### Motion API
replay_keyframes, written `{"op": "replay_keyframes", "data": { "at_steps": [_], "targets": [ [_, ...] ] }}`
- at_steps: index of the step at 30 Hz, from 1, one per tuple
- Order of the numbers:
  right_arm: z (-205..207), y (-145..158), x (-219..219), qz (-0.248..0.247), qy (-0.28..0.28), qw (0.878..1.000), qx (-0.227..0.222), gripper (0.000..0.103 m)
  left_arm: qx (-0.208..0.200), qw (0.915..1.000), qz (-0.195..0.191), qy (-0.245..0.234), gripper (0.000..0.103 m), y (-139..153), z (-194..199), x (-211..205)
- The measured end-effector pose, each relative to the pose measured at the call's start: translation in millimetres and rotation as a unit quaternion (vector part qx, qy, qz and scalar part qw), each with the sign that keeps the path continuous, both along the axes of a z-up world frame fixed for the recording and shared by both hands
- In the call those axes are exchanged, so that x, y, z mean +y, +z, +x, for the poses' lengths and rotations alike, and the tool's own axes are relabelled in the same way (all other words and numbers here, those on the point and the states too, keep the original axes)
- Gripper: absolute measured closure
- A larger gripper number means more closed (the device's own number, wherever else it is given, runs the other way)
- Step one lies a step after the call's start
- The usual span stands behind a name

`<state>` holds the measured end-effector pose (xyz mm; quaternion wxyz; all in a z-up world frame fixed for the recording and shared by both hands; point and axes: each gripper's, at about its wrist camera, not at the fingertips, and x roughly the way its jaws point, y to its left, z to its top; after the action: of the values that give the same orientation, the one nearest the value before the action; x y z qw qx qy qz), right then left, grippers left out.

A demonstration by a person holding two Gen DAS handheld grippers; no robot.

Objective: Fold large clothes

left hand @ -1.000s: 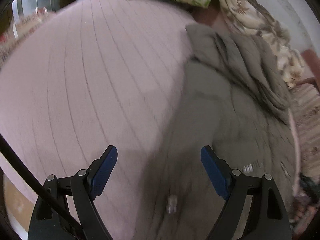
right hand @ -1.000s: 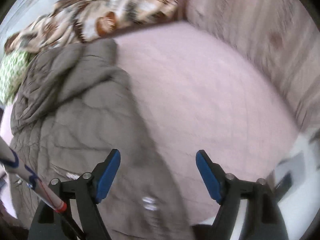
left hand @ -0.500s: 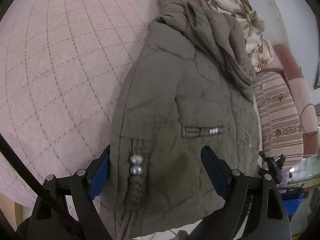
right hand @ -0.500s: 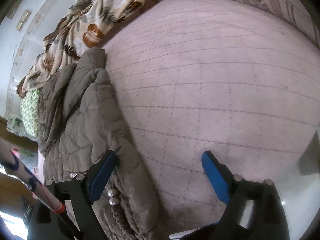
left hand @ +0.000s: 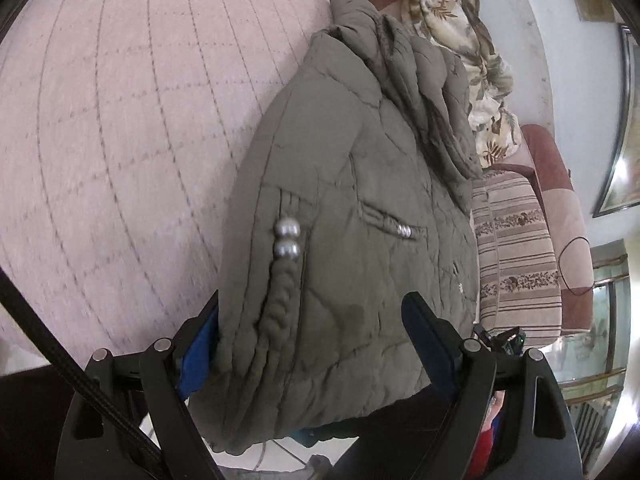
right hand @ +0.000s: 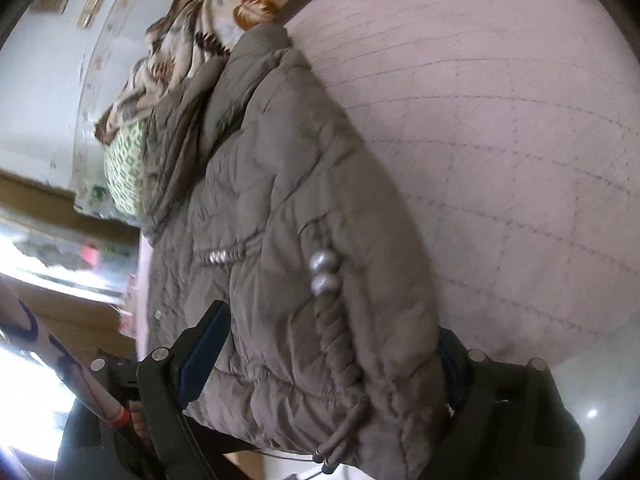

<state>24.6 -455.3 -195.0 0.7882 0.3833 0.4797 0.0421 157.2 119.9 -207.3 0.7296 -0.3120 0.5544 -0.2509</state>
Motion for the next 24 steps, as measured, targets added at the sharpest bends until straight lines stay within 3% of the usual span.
{"op": "replay_keyframes", "data": {
  "at_steps": [12,20,24],
  "targets": [
    [-15,4,18,0.009,-0.001,1.0,-0.013,0.015,-0.017,0.9997,-0.016,-0.008,0.018,-4,-13,-7],
    [-27,-7,30,0.015,0.041,0.999,0.001,0.017,-0.029,0.9995,0.014,0.002,0.018,-3,-16,-16],
    [-33,-10,44,-0.019,0.042,0.999,0.004,0.023,-0.039,0.9985,0.037,0.008,0.017,-1,-18,-22]
  ]
}}
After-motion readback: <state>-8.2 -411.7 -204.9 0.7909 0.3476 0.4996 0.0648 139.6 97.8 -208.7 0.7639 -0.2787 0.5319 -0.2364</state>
